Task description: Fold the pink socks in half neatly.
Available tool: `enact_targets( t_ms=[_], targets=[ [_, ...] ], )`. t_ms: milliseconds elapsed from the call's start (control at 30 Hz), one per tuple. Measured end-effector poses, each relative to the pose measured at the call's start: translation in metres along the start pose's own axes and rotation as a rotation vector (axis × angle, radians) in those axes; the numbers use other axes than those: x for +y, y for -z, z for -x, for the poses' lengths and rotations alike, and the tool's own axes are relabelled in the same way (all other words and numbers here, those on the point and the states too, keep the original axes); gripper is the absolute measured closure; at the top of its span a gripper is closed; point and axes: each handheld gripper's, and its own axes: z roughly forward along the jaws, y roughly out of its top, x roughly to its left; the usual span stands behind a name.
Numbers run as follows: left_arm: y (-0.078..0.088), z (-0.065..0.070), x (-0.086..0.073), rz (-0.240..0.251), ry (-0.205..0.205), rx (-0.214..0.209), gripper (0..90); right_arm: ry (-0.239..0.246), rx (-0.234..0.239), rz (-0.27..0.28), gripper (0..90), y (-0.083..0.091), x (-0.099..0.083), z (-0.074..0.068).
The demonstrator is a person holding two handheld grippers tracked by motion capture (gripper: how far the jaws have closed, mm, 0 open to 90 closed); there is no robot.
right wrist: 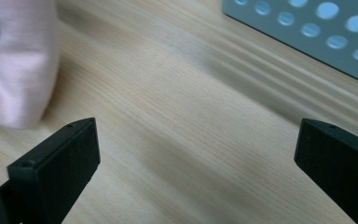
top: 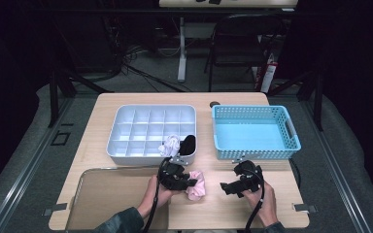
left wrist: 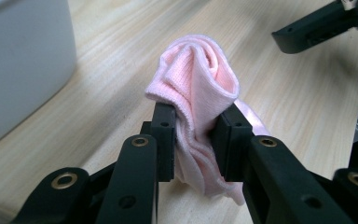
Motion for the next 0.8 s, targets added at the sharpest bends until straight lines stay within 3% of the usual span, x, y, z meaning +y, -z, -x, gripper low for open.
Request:
enact_targets(
  t_ms=[333, 600, 800],
  targets=[
    [0.016, -0.002, -0.006, 0.030, -0.007, 0.013, 72.6, -0.025, -0.041, -0.029, 0.0, -0.002, -0.001, 0.005],
    [0.025, 0.000, -0.009, 0.058, -0.036, 0.036, 72.5, -0.071, -0.046, -0.009, 0.0, 0.002, -0.003, 0.012],
    [0.033, 0.001, -0.010, 0.074, -0.052, 0.046, 72.5, -0.067, -0.035, -0.015, 0.0, 0.001, -0.003, 0.012]
  ],
)
